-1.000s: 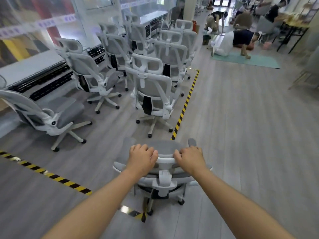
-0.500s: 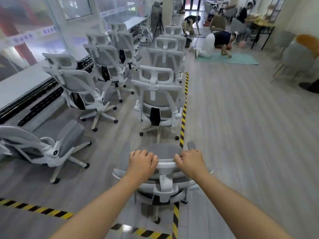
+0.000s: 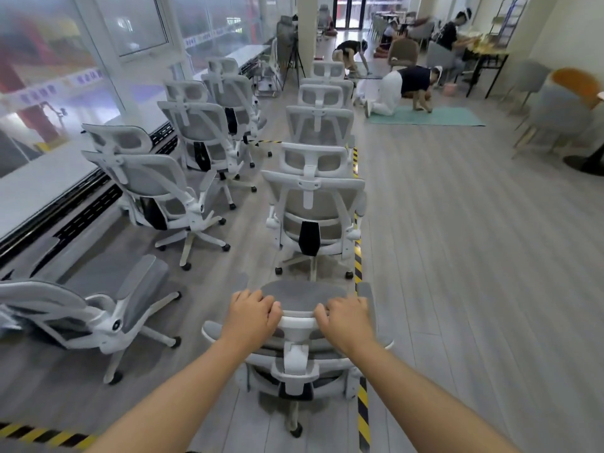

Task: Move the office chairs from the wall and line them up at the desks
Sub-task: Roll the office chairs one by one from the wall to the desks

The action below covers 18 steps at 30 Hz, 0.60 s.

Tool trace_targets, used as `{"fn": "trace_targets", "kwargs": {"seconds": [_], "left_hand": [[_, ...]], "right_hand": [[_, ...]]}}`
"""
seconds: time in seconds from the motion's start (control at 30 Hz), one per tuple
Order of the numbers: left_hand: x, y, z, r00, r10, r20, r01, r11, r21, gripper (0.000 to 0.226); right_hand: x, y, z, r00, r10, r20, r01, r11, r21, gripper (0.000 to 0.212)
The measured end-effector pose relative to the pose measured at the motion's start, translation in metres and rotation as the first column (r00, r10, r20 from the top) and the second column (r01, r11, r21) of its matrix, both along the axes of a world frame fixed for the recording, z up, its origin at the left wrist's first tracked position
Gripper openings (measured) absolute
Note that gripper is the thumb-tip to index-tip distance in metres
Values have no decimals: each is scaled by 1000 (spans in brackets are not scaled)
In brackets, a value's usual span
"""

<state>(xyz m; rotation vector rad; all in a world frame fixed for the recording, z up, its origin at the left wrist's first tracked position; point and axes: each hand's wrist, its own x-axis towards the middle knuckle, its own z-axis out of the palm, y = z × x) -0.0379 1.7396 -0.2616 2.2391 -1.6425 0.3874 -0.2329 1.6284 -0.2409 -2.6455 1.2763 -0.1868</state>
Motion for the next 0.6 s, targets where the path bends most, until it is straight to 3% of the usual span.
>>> {"fn": "trace_targets", "kwargs": {"seconds": [0.33, 0.6], "left_hand": [[61, 13, -1, 999, -31, -22, 31, 1000, 0, 36], [70, 31, 4, 989, -120, -86, 136, 967, 217, 45]], "right_hand": [[60, 18, 8, 999, -23, -37, 24, 1000, 19, 48], [69, 52, 15, 986, -154, -56, 155, 988, 14, 41]]}}
